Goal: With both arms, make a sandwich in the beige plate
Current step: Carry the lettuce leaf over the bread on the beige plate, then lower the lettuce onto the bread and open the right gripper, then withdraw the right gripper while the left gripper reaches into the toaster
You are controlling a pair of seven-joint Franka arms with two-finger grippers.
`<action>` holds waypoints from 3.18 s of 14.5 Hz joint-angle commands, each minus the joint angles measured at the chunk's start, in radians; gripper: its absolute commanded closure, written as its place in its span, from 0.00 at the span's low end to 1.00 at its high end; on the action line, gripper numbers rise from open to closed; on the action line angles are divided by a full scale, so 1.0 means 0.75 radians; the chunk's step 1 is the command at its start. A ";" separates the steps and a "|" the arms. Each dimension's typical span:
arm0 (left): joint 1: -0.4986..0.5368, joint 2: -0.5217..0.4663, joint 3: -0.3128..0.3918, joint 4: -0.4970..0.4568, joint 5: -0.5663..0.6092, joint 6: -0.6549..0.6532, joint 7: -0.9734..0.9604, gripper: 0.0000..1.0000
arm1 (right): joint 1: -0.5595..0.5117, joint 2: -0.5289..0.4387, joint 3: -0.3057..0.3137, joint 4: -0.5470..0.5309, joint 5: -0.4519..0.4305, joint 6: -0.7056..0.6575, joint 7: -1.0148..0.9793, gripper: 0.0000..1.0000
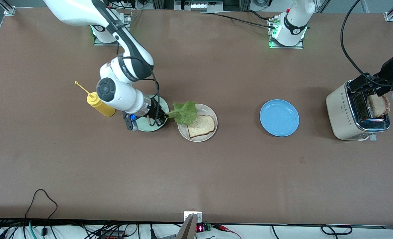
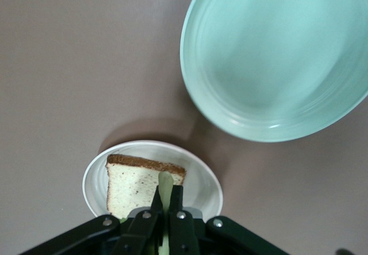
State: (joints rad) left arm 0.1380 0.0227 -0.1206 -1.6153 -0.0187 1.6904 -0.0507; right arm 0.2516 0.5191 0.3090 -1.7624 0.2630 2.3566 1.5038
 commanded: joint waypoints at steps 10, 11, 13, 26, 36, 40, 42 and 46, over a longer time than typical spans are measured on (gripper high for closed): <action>0.014 -0.002 -0.001 -0.010 -0.022 0.016 0.014 0.00 | 0.170 0.232 -0.015 0.120 0.005 0.278 0.238 0.92; 0.014 -0.002 -0.001 -0.010 -0.022 0.016 0.014 0.00 | 0.172 0.246 -0.015 0.141 0.007 0.278 0.249 0.86; 0.014 -0.002 -0.001 -0.010 -0.022 0.016 0.014 0.00 | 0.172 0.255 -0.017 0.145 0.007 0.286 0.251 0.80; 0.012 0.000 -0.001 -0.006 -0.022 0.006 0.012 0.00 | 0.007 -0.010 -0.021 0.090 -0.011 -0.063 0.041 0.00; 0.192 0.201 0.009 0.041 -0.002 0.004 0.023 0.00 | -0.437 -0.506 -0.025 0.018 -0.013 -0.724 -1.100 0.00; 0.382 0.397 0.009 0.104 -0.008 0.016 0.202 0.00 | -0.511 -0.624 -0.139 0.026 -0.132 -0.896 -1.584 0.00; 0.484 0.511 0.009 0.218 -0.008 0.016 0.294 0.00 | -0.501 -0.663 -0.209 0.047 -0.144 -0.937 -1.875 0.00; 0.560 0.608 0.014 0.266 -0.002 0.014 0.440 0.00 | -0.293 -0.670 -0.485 0.178 -0.246 -1.080 -2.001 0.00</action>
State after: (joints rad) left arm 0.5369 0.4380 -0.1007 -1.4711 -0.0182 1.7276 0.2433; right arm -0.0774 0.0174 0.0564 -1.6779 0.1098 1.5971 0.0277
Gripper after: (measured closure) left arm 0.000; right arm 0.000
